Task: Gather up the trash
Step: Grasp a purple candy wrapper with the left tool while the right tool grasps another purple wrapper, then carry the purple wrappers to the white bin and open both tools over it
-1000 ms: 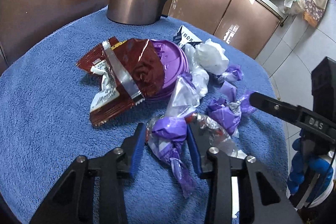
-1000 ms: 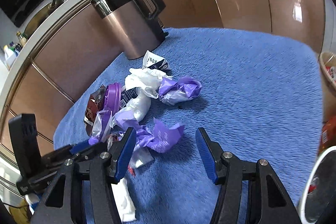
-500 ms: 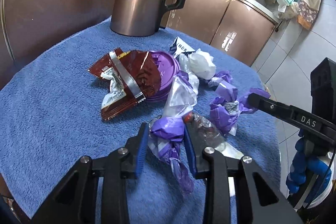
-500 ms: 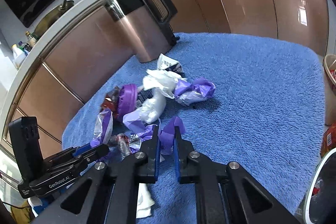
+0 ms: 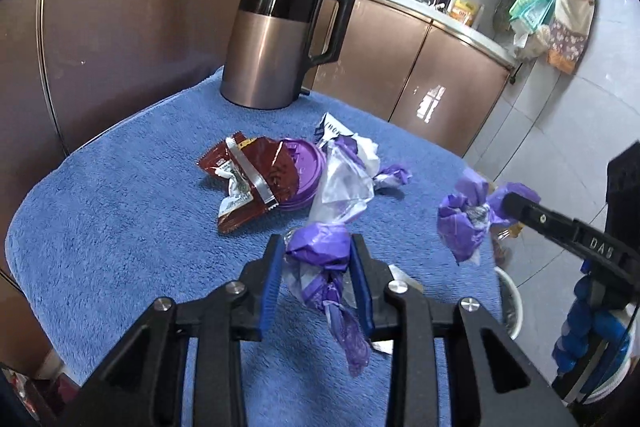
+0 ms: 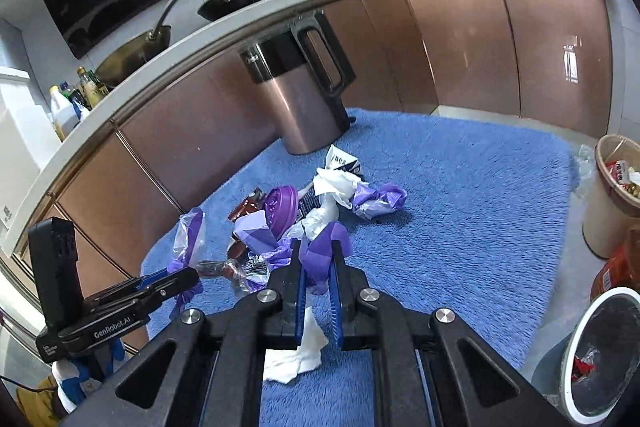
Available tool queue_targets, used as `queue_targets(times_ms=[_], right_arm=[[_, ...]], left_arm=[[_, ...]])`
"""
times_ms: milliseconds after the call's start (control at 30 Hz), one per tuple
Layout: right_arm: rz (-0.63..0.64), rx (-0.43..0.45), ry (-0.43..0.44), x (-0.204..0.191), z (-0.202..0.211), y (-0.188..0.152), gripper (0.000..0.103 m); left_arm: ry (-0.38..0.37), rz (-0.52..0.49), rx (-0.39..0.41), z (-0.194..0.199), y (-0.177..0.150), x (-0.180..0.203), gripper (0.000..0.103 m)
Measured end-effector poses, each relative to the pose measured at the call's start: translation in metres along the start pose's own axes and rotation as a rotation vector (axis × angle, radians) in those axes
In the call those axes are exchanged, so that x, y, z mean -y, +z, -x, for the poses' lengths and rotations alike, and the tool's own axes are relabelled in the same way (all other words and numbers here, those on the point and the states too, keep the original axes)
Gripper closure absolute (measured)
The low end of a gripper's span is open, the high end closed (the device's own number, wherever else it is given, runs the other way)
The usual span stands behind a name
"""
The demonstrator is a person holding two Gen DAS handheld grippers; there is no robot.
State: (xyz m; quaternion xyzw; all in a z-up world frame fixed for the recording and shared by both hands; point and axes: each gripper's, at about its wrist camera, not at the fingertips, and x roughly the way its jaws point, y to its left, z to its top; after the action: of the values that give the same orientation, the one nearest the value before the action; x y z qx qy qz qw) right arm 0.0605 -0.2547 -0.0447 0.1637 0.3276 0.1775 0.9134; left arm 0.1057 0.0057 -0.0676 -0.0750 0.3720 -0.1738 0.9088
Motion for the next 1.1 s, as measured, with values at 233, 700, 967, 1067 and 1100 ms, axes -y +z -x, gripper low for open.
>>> queue_targets(times_ms=[233,700,967,1067,1100], right_arm=[[-0.011,0.046,-0.015,0.002,0.034,-0.008,0.093],[-0.048,0.076,-0.032,0.01,0.06,-0.023,0.093],[-0.051,0.105,-0.028,0.014,0.074,-0.026,0.093],[-0.058,0.127,-0.046,0.024,0.087,-0.028,0.093],[-0.063,0.134,-0.055,0.028,0.092,-0.029,0.093]], left_arm=[[-0.123,0.079,-0.053,0.008,-0.007,-0.002,0.072],[-0.296,0.231,-0.094,0.024,-0.031,-0.028,0.07],[-0.269,0.15,-0.067,0.041,-0.02,-0.005,0.07],[-0.278,0.105,-0.074,0.037,-0.013,0.017,0.071],[-0.283,0.092,-0.079,0.036,-0.012,0.025,0.071]])
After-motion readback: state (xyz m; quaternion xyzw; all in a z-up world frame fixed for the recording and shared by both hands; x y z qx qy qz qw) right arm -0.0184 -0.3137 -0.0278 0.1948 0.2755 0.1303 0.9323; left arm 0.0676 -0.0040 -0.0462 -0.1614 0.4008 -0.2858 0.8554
